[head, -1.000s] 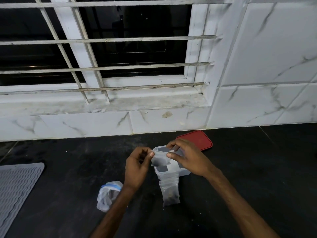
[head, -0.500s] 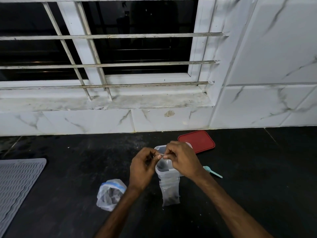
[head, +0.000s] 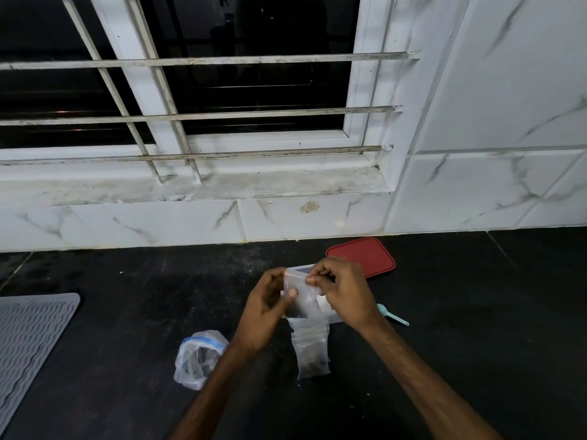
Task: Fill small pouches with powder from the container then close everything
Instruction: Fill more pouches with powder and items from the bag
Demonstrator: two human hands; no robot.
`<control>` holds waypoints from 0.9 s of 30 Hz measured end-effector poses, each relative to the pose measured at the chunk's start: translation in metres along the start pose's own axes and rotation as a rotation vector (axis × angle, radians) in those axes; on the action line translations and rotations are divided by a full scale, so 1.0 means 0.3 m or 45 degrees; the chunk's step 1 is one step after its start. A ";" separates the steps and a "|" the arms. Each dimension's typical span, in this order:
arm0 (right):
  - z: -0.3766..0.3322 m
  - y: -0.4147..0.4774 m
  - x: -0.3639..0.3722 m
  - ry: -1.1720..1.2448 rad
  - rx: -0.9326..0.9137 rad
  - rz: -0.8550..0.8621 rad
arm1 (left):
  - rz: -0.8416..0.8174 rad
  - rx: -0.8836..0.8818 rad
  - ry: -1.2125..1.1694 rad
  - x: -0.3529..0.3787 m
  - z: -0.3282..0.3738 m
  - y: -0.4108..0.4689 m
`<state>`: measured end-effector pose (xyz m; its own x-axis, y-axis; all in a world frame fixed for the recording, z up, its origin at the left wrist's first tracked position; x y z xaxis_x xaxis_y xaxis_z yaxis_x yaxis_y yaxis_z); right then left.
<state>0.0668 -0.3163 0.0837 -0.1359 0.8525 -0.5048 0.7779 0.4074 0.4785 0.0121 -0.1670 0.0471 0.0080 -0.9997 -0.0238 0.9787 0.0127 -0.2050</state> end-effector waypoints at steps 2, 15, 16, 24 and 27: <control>0.015 0.002 -0.004 0.213 0.102 0.048 | -0.141 -0.156 0.006 0.027 -0.036 0.004; 0.027 0.014 0.000 -0.029 -0.061 -0.455 | -0.186 -0.216 0.382 -0.008 -0.090 0.014; 0.023 0.012 0.014 -0.041 -0.080 -0.523 | -0.196 -0.222 0.376 -0.010 -0.094 0.014; 0.122 0.069 0.028 -0.571 -0.078 -0.522 | 0.149 -0.322 0.544 -0.142 -0.209 0.011; 0.210 0.053 0.130 -0.780 -0.071 -0.618 | 0.082 -0.422 0.637 -0.111 -0.282 0.006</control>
<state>0.1124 -0.2973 0.0263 -0.0776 0.2484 -0.9655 0.6837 0.7181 0.1298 -0.0037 -0.1319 -0.0354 -0.1112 -0.8659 -0.4876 0.8627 0.1595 -0.4799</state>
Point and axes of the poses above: each hand's wrist, its own y-axis towards the middle knuckle, its own x-axis out of the palm, z = x × y, the point moved 7 cm from there along y, towards the middle knuckle, and after that the axes turned 15 degrees about -x, right-handed, at the moved point
